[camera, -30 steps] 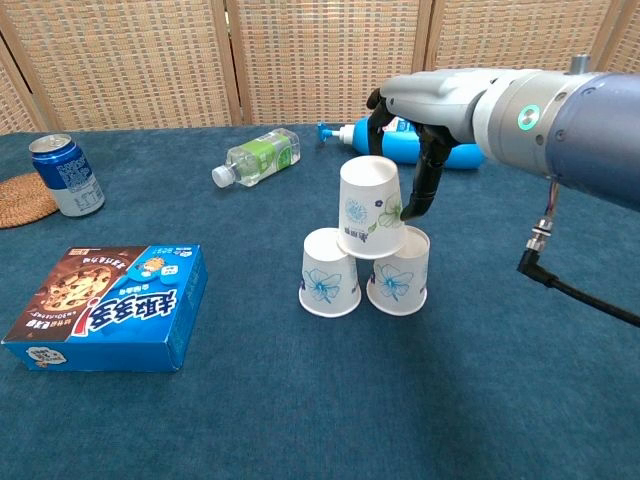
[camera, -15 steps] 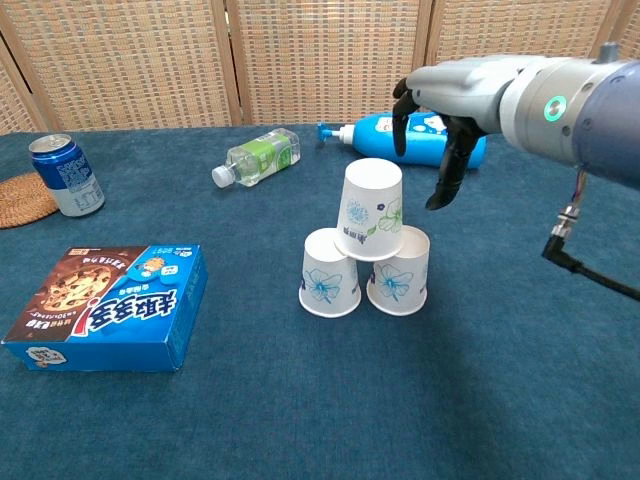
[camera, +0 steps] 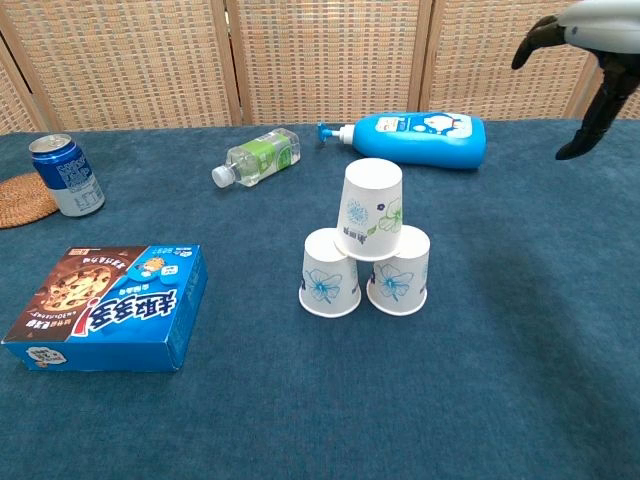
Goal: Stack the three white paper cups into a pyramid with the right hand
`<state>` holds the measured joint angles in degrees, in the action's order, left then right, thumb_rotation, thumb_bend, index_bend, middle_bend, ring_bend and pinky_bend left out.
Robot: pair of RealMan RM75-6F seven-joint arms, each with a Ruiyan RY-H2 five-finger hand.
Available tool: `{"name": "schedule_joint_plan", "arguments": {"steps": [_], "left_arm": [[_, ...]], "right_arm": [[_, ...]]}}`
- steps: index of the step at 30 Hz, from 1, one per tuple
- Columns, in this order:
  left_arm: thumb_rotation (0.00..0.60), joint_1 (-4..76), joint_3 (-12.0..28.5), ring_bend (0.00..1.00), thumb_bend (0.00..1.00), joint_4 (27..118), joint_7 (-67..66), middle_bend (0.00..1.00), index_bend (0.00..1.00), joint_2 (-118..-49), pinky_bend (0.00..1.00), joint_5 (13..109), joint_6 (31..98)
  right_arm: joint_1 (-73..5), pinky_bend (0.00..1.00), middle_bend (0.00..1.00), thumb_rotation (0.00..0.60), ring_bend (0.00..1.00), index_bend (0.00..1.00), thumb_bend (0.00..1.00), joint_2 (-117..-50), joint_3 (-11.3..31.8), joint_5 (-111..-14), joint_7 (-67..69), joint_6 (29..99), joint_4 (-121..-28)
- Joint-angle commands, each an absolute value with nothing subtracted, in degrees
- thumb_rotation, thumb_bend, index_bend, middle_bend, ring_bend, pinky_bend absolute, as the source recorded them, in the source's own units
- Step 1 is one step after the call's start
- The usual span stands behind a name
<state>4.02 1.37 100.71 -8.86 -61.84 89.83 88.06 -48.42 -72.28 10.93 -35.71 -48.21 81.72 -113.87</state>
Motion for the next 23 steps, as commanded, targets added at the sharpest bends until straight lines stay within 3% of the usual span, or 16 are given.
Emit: {"name": "schedule_joint_plan", "arguments": {"steps": [1,5,8,14,23], "left_arm": [[0.600,4.15,1.35,0.00,0.13,100.57,-9.35,0.00,0.00,-62.19,0.05,89.53,87.63],[0.600,4.33,1.62,0.00,0.13,100.04,-9.87,0.00,0.00,-62.97,0.05,88.74,87.21],[0.600,4.44,1.79,0.00,0.13,99.79,-9.85,0.00,0.00,-63.25,0.05,88.30,86.97],[0.600,4.46,1.97,0.00,0.13,99.22,-9.99,0.00,0.00,-63.66,0.05,87.99,87.03],[0.600,4.29,1.99,0.00,0.13,99.03,-9.93,0.00,0.00,-63.82,0.05,88.32,87.65]], "right_arm": [[-39.76,0.09,0.00,0.600,0.00,0.12,0.15,-67.37,4.51,-49.32,-34.38,80.18,-111.71],[-31.84,0.08,0.00,0.600,0.00,0.05,0.15,-66.69,-1.49,-64.32,-21.89,83.78,-105.10],[-27.60,0.08,0.00,0.600,0.00,0.01,0.15,-67.19,-3.47,-69.86,-15.37,86.38,-101.35],[-21.18,0.08,0.00,0.600,0.00,0.00,0.15,-69.55,-5.85,-75.29,-9.95,89.92,-93.92],[-16.69,0.07,0.00,0.600,0.00,0.00,0.15,-72.55,-5.38,-77.65,-5.46,89.25,-87.08]]}}
